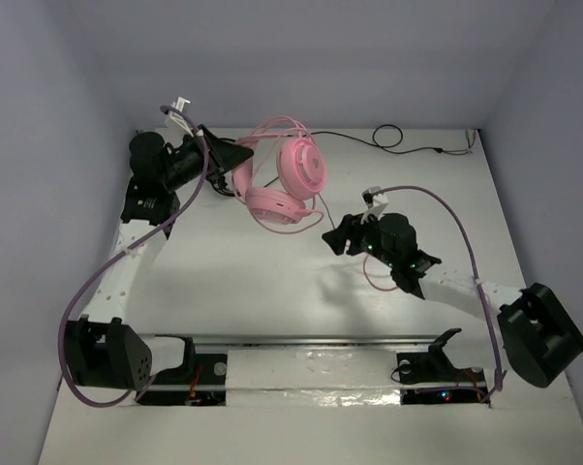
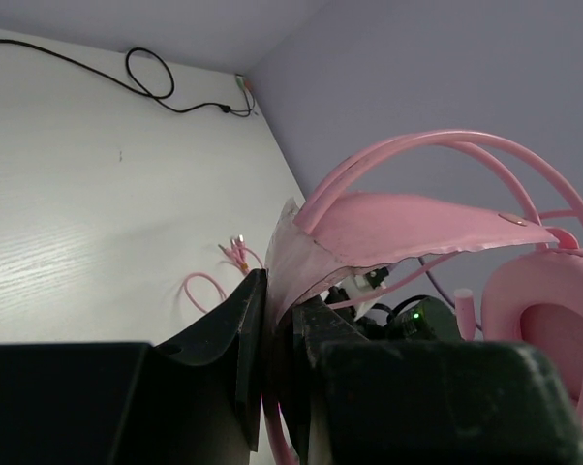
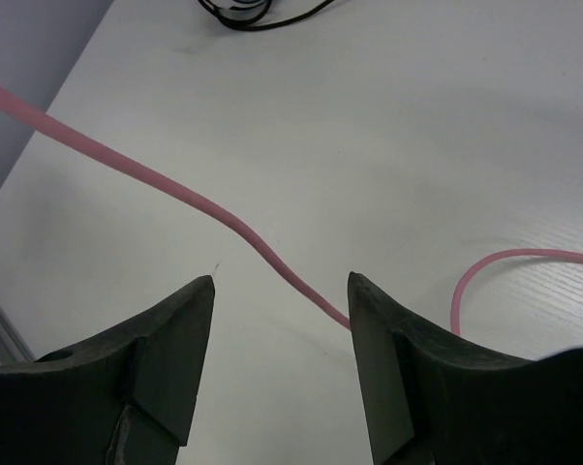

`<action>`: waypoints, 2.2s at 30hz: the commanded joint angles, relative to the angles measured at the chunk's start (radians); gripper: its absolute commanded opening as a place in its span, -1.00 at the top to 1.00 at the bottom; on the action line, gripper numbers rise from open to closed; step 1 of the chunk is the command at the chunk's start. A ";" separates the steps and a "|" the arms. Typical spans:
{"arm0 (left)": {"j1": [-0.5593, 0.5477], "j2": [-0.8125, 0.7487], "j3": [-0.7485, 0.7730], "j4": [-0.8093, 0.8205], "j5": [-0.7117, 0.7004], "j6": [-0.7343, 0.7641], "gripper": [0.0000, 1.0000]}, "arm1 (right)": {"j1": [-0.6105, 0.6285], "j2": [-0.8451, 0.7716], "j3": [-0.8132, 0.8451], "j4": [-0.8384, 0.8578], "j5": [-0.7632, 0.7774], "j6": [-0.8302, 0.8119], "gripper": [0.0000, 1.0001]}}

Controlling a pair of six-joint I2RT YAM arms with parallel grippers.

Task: Wrap the headphones

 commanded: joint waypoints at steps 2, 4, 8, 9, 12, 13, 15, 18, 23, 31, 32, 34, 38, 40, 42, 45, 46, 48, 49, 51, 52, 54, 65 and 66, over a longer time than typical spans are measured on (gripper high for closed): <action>0.006 -0.035 0.095 0.056 -0.008 -0.058 1.00 | 0.000 0.085 0.044 0.103 0.017 0.002 -0.25; 0.006 -0.033 0.107 0.055 -0.020 -0.068 1.00 | 0.000 0.120 0.064 0.103 0.005 -0.003 -0.20; 0.006 -0.039 0.127 -0.005 -0.069 -0.043 1.00 | 0.000 0.157 0.085 0.119 -0.044 0.010 0.26; 0.006 -0.044 0.126 -0.007 -0.089 -0.046 1.00 | 0.000 0.162 0.084 0.125 -0.064 0.014 0.36; 0.006 -0.044 0.108 0.038 -0.102 -0.094 1.00 | 0.000 0.209 0.100 0.131 -0.150 0.039 0.49; 0.006 -0.042 0.092 0.059 -0.094 -0.113 1.00 | 0.000 0.225 0.105 0.137 -0.170 0.043 0.56; 0.006 -0.039 0.077 0.113 -0.094 -0.164 1.00 | 0.016 0.248 0.116 0.132 -0.193 0.050 0.62; 0.006 -0.047 0.023 0.200 -0.126 -0.235 1.00 | 0.071 0.272 0.139 0.117 -0.181 0.053 0.73; 0.006 -0.065 -0.063 0.278 -0.238 -0.316 1.00 | 0.185 0.291 0.177 0.071 -0.121 0.057 0.77; 0.006 -0.096 -0.225 0.343 -0.499 -0.370 1.00 | 0.365 0.239 0.131 0.143 0.018 0.142 0.81; 0.006 -0.102 -0.232 0.343 -0.522 -0.367 1.00 | 0.378 0.231 0.125 0.146 0.029 0.157 0.82; 0.006 -0.119 -0.241 0.340 -0.585 -0.359 1.00 | 0.421 0.213 0.117 0.154 0.060 0.169 0.82; -0.006 -0.140 -0.226 0.282 -0.693 -0.301 1.00 | 0.501 0.206 0.134 0.137 0.074 0.188 0.82; -0.034 -0.150 -0.215 0.248 -0.792 -0.241 1.00 | 0.559 0.206 0.150 0.111 0.093 0.188 0.82; -0.043 -0.150 -0.206 0.205 -0.879 -0.216 1.00 | 0.595 0.203 0.159 0.111 0.138 0.197 0.83; -0.095 -0.144 -0.198 0.171 -0.985 -0.154 1.00 | 0.659 0.196 0.176 0.114 0.150 0.200 0.84; -0.106 -0.145 -0.195 0.161 -1.015 -0.119 1.00 | 0.673 0.193 0.182 0.102 0.150 0.198 0.85; -0.141 -0.145 -0.195 0.136 -1.095 -0.086 1.00 | 0.710 0.185 0.203 0.083 0.166 0.200 0.87; -0.150 -0.145 -0.198 0.130 -1.115 -0.075 1.00 | 0.722 0.182 0.212 0.061 0.175 0.201 0.87; -0.182 -0.150 -0.210 0.125 -1.175 -0.042 1.00 | 0.750 0.179 0.244 0.031 0.189 0.198 0.87; -0.196 -0.150 -0.216 0.121 -1.200 -0.029 1.00 | 0.759 0.179 0.257 0.001 0.196 0.197 0.87; -0.237 -0.148 -0.224 0.101 -1.265 0.010 1.00 | 0.774 0.180 0.286 -0.044 0.212 0.191 0.87; -0.370 -0.194 -0.310 -0.078 -1.324 0.201 1.00 | 0.783 0.087 0.603 -0.818 0.204 0.151 0.94; -0.385 -0.199 -0.299 -0.108 -1.307 0.216 1.00 | 0.783 0.078 0.622 -0.879 0.259 0.145 0.94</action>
